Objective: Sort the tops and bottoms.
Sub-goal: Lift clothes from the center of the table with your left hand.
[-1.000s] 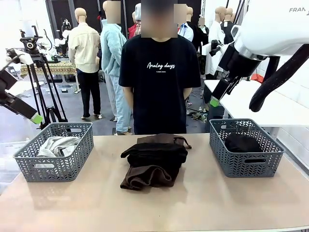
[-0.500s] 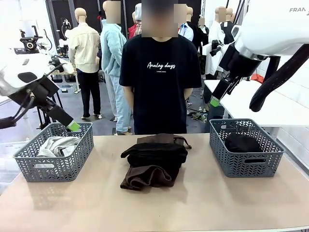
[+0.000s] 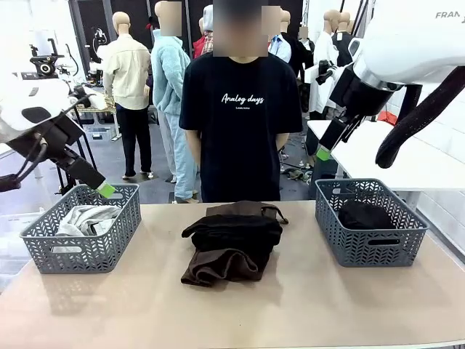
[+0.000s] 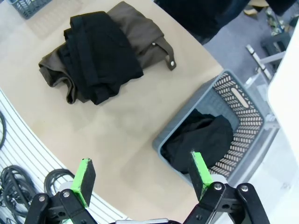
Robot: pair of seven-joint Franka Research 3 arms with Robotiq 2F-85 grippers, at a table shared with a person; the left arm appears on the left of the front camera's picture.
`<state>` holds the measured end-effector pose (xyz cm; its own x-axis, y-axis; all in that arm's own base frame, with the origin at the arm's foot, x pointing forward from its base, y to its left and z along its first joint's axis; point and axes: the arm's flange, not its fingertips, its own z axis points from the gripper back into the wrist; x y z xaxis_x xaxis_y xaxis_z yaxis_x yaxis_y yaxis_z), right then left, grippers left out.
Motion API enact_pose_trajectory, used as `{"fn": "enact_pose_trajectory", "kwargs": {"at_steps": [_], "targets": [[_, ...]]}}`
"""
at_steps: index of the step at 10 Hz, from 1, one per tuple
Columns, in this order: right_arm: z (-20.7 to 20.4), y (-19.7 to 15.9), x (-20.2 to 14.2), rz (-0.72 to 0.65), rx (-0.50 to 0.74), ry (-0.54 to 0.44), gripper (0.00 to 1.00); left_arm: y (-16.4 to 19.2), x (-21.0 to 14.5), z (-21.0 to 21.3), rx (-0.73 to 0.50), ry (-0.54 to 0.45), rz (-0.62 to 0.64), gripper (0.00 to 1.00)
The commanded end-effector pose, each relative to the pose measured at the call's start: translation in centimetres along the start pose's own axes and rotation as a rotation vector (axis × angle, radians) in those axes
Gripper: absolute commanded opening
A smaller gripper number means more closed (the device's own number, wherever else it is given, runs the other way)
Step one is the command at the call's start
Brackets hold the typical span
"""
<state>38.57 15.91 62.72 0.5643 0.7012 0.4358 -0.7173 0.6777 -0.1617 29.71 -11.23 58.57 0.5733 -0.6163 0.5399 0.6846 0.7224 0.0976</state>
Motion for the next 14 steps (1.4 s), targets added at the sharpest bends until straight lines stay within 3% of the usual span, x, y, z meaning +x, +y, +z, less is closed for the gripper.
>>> {"fn": "enact_pose_trajectory", "kwargs": {"at_steps": [1,2,4,6,10,12,13,14], "targets": [[-0.1,-0.1,-0.1,-0.003,0.001,0.005,1.0,0.1,0.2,-0.3,-0.013,-0.016,0.004,1.0],[-0.1,-0.1,-0.1,-0.003,0.001,0.005,1.0,0.0,0.0,0.0,0.0,0.0,0.0,1.0],[-0.1,-0.1,-0.1,-0.003,0.001,0.005,1.0,-1.2,5.3,-4.2,-0.095,-0.016,-0.061,1.0],[-0.1,-0.1,-0.1,-0.003,0.001,0.005,1.0,-1.1,10.0,-6.9,-0.134,-0.043,-0.008,1.0],[-0.1,-0.1,-0.1,-0.003,0.001,0.005,1.0,-2.9,17.1,-14.1,-0.191,0.085,-0.025,1.0],[-0.1,-0.1,-0.1,-0.003,0.001,0.005,1.0,-3.0,17.0,-15.3,-0.163,0.148,-0.077,1.0],[-0.1,-0.1,-0.1,-0.003,0.001,0.005,1.0,-3.6,16.7,-15.5,-0.192,0.072,-0.036,1.0],[-0.1,-0.1,-0.1,-0.003,0.001,0.005,1.0,-3.6,16.7,-15.5,-0.192,0.072,-0.036,1.0]]}}
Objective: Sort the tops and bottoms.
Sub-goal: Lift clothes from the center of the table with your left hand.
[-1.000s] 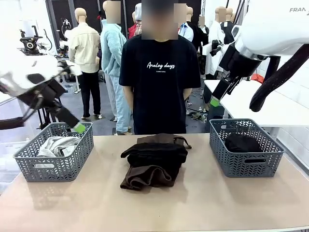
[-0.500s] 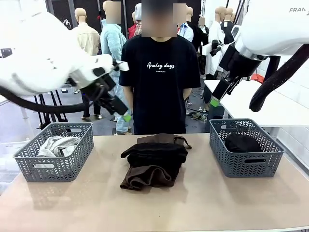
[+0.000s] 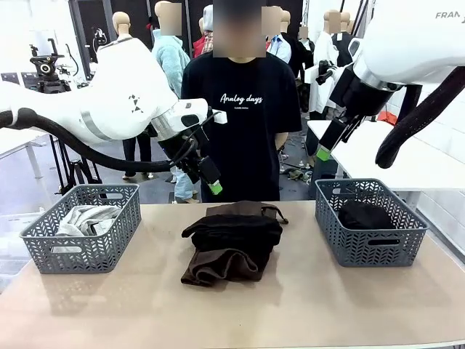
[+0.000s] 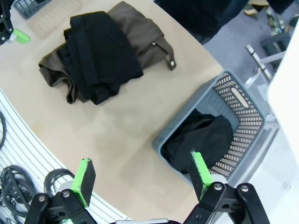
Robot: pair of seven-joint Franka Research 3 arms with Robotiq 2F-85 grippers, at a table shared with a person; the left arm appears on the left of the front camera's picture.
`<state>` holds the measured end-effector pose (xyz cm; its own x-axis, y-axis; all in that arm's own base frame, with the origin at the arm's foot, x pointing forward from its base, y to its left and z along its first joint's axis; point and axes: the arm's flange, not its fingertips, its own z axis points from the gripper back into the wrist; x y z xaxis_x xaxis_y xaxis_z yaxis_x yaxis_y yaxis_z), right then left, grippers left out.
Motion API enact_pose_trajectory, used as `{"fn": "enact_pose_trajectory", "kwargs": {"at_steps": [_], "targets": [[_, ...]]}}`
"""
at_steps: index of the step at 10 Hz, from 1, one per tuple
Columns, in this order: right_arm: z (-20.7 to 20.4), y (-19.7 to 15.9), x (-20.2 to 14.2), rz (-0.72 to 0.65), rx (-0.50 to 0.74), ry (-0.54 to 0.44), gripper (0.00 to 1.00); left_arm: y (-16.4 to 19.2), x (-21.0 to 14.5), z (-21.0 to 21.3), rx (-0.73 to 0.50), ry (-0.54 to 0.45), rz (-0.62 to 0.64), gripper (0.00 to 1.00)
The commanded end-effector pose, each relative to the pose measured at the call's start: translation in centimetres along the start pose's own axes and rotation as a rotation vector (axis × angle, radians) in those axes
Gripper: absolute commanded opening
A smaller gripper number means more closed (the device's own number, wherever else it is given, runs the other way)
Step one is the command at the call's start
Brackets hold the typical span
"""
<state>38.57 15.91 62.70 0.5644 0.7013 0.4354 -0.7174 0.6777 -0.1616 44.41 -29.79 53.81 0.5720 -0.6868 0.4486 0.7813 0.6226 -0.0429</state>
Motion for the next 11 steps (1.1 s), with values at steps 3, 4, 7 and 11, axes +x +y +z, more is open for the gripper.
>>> {"fn": "enact_pose_trajectory", "kwargs": {"at_steps": [3,4,7,11], "targets": [[-0.1,-0.1,-0.1,-0.003,0.001,0.005,1.0,0.1,0.0,0.5,0.005,-0.008,0.003,1.0],[-0.1,-0.1,-0.1,-0.003,0.001,0.005,1.0,-1.3,0.8,0.0,0.031,0.012,-0.001,1.0],[-0.1,-0.1,-0.1,-0.003,0.001,0.005,1.0,-2.7,7.1,-4.7,0.127,0.055,0.117,1.0],[-0.1,-0.1,-0.1,-0.003,0.001,0.005,1.0,-0.1,10.1,-10.9,0.093,0.111,0.285,1.0]]}}
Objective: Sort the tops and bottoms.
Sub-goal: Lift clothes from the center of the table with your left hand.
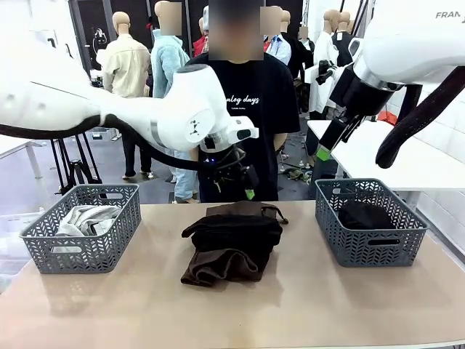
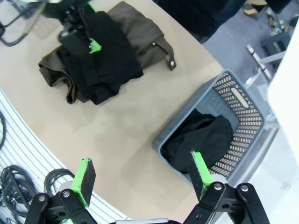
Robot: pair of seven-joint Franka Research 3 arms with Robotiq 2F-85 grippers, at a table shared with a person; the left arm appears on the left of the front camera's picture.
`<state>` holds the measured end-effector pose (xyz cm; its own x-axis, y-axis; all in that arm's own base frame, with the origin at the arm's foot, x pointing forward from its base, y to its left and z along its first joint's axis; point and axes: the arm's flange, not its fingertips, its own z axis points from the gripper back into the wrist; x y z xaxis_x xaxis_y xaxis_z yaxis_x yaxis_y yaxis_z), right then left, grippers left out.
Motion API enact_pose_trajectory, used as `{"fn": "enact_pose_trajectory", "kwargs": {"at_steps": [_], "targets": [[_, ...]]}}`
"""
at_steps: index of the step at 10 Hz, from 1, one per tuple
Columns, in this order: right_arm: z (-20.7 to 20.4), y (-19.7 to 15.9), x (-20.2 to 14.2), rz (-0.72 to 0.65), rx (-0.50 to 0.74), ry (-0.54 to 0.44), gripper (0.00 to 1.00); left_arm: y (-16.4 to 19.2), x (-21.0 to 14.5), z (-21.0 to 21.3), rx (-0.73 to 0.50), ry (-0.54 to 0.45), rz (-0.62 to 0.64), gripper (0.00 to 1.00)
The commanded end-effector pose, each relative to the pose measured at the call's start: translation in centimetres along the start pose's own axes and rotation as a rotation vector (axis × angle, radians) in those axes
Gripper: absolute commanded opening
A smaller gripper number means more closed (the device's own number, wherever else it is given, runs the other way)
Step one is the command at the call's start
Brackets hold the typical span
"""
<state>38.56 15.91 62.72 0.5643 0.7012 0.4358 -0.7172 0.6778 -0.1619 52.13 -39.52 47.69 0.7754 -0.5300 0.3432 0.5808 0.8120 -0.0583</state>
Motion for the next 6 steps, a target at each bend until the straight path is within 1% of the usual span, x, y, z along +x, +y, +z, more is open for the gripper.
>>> {"fn": "enact_pose_trajectory", "kwargs": {"at_steps": [1,2,3,4,5,6], "targets": [[-0.1,-0.1,-0.1,-0.003,0.001,0.005,1.0,-0.7,1.3,0.6,-0.022,0.024,-0.04,1.0],[-0.1,-0.1,-0.1,-0.003,0.001,0.005,1.0,0.0,0.0,0.0,0.0,0.0,0.0,1.0],[-0.1,-0.1,-0.1,-0.003,0.001,0.005,1.0,0.0,0.0,0.0,0.0,0.0,0.0,1.0],[-0.1,-0.1,-0.1,-0.003,0.001,0.005,1.0,-0.1,0.9,-0.9,-0.013,0.012,0.002,1.0],[-0.1,-0.1,-0.1,-0.003,0.001,0.005,1.0,-1.0,0.4,-0.2,-0.007,0.013,0.06,1.0],[-0.1,-0.1,-0.1,-0.003,0.001,0.005,1.0,-1.6,0.6,0.3,0.025,0.018,0.133,1.0]]}}
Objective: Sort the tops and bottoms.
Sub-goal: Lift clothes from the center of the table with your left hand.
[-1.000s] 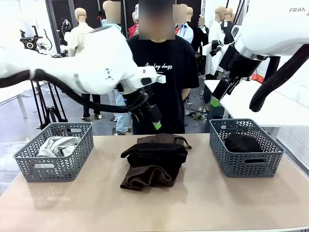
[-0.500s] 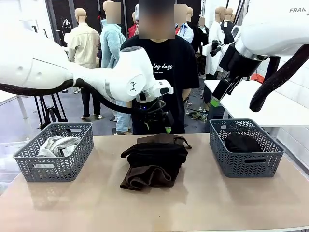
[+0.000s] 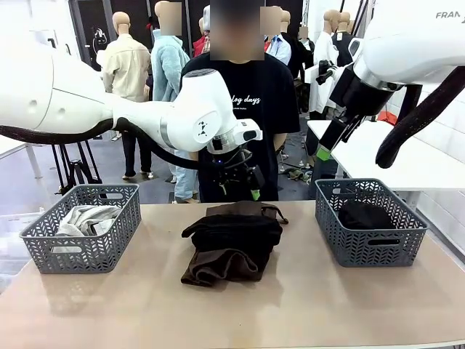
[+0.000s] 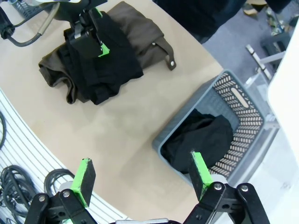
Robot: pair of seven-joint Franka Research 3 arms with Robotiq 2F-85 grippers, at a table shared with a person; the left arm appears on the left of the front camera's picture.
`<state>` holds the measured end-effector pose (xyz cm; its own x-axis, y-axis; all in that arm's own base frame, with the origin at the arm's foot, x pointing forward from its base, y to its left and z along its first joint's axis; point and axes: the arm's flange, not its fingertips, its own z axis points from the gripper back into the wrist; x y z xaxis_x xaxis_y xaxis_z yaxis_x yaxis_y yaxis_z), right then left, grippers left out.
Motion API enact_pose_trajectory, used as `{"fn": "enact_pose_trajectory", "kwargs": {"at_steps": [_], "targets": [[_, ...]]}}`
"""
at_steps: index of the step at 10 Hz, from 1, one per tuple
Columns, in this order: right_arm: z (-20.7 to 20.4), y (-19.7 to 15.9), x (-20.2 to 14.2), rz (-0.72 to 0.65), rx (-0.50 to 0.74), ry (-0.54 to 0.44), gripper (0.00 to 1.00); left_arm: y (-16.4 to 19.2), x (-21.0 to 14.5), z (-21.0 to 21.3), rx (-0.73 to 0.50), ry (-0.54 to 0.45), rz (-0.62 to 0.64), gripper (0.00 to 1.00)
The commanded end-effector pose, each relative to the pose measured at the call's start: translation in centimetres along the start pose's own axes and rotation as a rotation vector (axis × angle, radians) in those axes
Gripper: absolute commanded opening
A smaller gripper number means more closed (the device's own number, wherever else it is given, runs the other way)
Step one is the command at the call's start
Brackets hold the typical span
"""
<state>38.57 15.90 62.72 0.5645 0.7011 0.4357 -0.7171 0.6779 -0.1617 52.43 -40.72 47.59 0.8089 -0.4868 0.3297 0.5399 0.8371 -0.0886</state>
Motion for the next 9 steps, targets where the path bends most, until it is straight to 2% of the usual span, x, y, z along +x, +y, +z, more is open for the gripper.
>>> {"fn": "enact_pose_trajectory", "kwargs": {"at_steps": [1,5,7,9], "targets": [[-0.1,-0.1,-0.1,-0.002,0.001,0.005,1.0,-1.4,0.1,0.4,0.08,0.032,0.128,1.0],[-0.1,-0.1,-0.1,-0.002,0.001,0.005,1.0,-3.3,-0.2,-1.8,0.145,0.135,0.255,1.0],[-0.1,-0.1,-0.1,-0.002,0.001,0.005,1.0,-3.2,0.0,-2.5,0.109,0.107,0.29,1.0],[-0.1,-0.1,-0.1,-0.002,0.001,0.005,1.0,-3.1,0.2,-3.4,0.14,0.109,0.32,1.0]]}}
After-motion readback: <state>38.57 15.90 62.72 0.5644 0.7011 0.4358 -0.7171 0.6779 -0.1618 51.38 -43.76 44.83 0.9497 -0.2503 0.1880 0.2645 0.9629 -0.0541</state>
